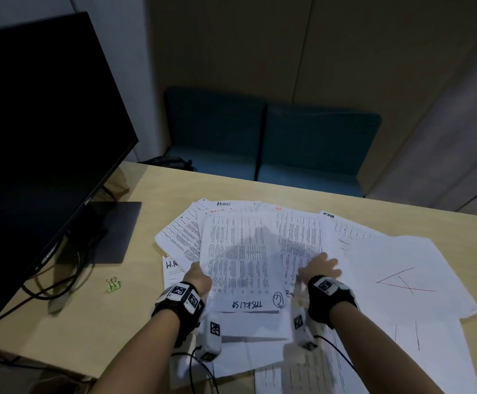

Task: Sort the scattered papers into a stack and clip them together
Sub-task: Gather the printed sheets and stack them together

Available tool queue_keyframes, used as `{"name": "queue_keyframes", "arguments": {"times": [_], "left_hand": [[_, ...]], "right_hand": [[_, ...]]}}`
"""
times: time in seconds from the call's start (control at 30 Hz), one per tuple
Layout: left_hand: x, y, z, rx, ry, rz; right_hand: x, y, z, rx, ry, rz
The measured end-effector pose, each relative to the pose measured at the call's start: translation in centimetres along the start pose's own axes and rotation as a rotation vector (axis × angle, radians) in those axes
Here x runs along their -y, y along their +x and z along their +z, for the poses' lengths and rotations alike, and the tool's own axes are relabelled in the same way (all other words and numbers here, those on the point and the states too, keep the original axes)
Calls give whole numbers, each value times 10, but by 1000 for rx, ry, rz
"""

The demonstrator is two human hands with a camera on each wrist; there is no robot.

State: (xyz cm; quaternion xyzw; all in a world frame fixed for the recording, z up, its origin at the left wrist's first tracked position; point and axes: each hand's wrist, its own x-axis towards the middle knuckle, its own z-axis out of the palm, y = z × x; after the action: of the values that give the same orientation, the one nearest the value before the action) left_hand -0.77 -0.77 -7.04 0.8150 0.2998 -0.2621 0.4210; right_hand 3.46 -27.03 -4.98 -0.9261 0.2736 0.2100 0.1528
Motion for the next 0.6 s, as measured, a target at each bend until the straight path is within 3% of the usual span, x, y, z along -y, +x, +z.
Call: {"name": "queue_keyframes", "arguments": {"times": [0.13, 0.33, 0.47, 0.6], "left_hand": [[11, 5, -6, -32, -21, -11], [17, 9, -14, -42, -17, -5], [18, 9, -18, -34, 1, 20], [24, 7, -19, -31, -14, 13]], "right_hand": [[-4, 12, 1, 66, 61, 123], [-9, 18, 9, 106, 58, 97], [0, 16, -17, -28, 146, -121], [14, 8, -67, -320, 366, -185]]}}
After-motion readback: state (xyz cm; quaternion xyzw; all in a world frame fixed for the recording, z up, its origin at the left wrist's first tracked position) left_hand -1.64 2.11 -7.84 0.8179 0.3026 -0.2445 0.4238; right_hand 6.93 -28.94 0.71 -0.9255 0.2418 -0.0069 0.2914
